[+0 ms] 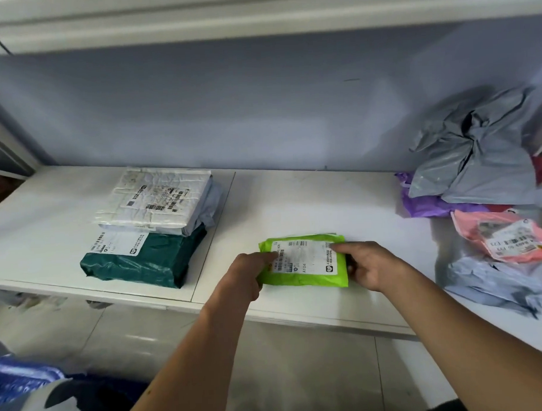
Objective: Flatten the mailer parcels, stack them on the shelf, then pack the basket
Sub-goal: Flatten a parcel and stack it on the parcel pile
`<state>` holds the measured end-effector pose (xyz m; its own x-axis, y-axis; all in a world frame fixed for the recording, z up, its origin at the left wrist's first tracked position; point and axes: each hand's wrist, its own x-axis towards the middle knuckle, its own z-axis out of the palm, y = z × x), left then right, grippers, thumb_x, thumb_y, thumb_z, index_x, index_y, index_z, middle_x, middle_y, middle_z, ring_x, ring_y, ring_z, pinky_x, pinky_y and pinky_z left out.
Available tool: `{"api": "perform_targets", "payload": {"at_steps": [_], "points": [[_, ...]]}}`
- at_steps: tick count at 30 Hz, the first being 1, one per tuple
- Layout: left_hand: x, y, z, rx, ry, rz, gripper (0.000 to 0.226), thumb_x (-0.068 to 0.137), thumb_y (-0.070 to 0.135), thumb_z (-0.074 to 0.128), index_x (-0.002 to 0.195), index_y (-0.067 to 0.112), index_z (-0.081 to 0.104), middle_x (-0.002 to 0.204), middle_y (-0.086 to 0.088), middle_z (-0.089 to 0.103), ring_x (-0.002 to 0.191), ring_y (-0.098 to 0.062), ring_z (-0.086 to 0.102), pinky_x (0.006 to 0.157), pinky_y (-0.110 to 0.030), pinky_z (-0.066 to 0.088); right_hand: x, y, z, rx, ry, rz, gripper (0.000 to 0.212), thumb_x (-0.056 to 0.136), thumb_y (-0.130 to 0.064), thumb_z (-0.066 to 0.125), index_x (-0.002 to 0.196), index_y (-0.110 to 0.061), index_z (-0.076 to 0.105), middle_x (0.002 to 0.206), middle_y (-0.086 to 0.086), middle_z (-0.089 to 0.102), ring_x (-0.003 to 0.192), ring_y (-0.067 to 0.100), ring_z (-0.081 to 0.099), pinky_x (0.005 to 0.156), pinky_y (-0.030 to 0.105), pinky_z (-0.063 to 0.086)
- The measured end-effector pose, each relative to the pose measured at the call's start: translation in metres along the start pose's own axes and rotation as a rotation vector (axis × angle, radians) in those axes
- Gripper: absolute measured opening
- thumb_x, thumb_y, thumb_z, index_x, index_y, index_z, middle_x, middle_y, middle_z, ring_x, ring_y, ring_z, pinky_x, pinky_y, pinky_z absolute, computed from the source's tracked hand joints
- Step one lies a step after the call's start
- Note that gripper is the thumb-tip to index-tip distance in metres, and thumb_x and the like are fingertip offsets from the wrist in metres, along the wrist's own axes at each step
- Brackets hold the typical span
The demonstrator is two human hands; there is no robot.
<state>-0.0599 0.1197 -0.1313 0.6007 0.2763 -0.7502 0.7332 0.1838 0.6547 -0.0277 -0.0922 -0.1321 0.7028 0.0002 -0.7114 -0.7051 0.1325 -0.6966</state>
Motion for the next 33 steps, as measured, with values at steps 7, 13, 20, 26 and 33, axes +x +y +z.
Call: {"api": "perform_targets", "payload": {"at_steps": [7,13,20,26,33], "points": [[-0.005,0.008,-0.017,-0.125,-0.067,0.097,0.009,0.09,0.0,0.062,0.093,0.009,0.065,0.096,-0.014,0.071,0.082,-0.027,0.068,0.071,-0.036,0.057,-0.01,-0.004,0.011,0.118,-0.203,-0.088,0.02,0.089,-0.009,0.065,0.108,-0.016,0.069,0.103,0.008,0.073,0.089,0.025,0.067,0.077,0.036,0.055],[-0.004,0.031,-0.056,-0.103,-0.055,0.212,0.017,0.088,-0.002,0.063,0.102,0.007,0.066,0.089,-0.01,0.069,0.076,-0.023,0.066,0.07,-0.035,0.055,-0.013,-0.009,0.049,0.163,-0.283,-0.138,0.029,0.09,0.0,0.059,0.118,-0.004,0.064,0.111,0.015,0.07,0.086,0.023,0.07,0.074,0.034,0.06],[-0.016,0.085,-0.116,-0.087,0.061,0.346,0.027,0.08,-0.004,0.072,0.104,0.008,0.066,0.088,-0.014,0.07,0.073,-0.026,0.066,0.074,-0.036,0.056,-0.019,-0.026,0.112,0.124,-0.311,-0.163,0.022,0.087,0.001,0.063,0.108,-0.004,0.065,0.108,0.014,0.07,0.085,0.02,0.068,0.075,0.027,0.059],[-0.019,0.121,-0.175,-0.055,0.163,0.409,0.021,0.08,-0.002,0.072,0.095,0.011,0.068,0.084,-0.011,0.069,0.069,-0.022,0.066,0.066,-0.035,0.058,-0.025,-0.041,0.182,0.089,-0.32,-0.207,0.013,0.088,0.002,0.064,0.096,-0.008,0.063,0.091,0.009,0.07,0.077,0.017,0.067,0.064,0.022,0.059],[0.005,0.13,-0.228,-0.141,0.27,0.422,0.022,0.085,-0.006,0.065,0.09,0.014,0.066,0.077,-0.009,0.063,0.056,-0.015,0.062,0.042,-0.019,0.05,-0.02,-0.043,0.254,0.06,-0.336,-0.251,0.011,0.091,0.006,0.059,0.089,-0.004,0.063,0.091,0.013,0.068,0.072,0.018,0.065,0.068,0.025,0.057]]}}
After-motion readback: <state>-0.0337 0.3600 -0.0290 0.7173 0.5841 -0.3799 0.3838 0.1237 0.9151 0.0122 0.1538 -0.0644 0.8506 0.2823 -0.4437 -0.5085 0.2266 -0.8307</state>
